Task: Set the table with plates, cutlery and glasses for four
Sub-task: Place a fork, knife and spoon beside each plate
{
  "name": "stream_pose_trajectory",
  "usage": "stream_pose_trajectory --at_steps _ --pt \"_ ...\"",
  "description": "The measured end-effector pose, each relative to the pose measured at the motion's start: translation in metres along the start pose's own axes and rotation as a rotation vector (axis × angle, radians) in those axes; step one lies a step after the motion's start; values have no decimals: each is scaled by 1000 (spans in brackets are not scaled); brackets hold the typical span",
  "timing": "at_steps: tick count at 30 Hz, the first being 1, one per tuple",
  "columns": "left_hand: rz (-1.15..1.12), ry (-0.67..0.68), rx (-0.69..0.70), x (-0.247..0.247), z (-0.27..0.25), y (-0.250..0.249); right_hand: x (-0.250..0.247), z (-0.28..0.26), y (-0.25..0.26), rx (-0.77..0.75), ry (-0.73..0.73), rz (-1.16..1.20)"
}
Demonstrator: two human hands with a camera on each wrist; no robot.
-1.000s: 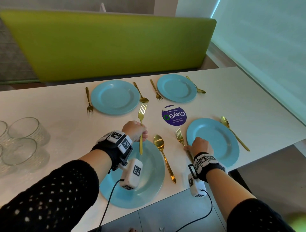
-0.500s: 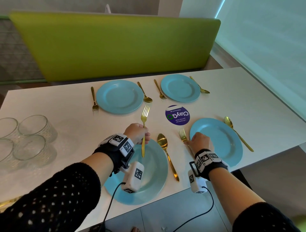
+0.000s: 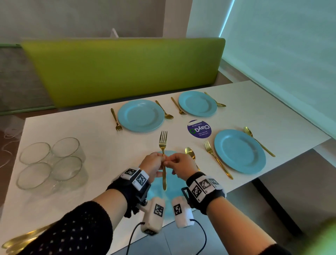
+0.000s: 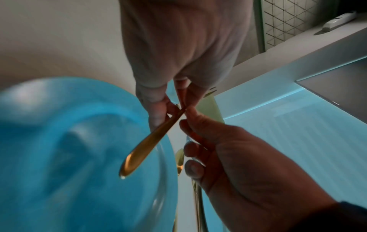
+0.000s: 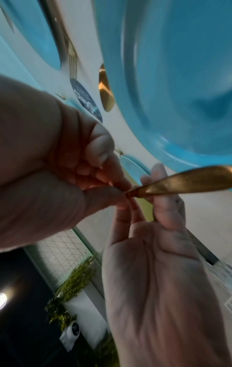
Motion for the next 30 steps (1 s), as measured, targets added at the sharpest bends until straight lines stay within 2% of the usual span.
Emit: stream_pose_trajectory --at_steps 7,10,17,24,30 --pt "-11 85 -69 -71 -44 9 61 -38 41 68 32 64" --pt "58 91 -88 -97 -58 9 80 -49 55 99 42 52" --pt "412 -77 -3 -168 -74 3 122 -58 60 241 72 -101" --pt "535 -133 42 -208 -82 8 151 -58 69 274 93 -351" --pt "541 -107 55 -218 -86 7 162 -53 69 271 81 -497"
Point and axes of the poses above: each hand's wrist, its own z-axis towards the middle knuckle, its own x-axis out of the palm, y = z × x, the point moved 3 cm from there along z, towards the middle knuckle, and after that the axes turned 14 degrees about -z, right-handed, at the moved point
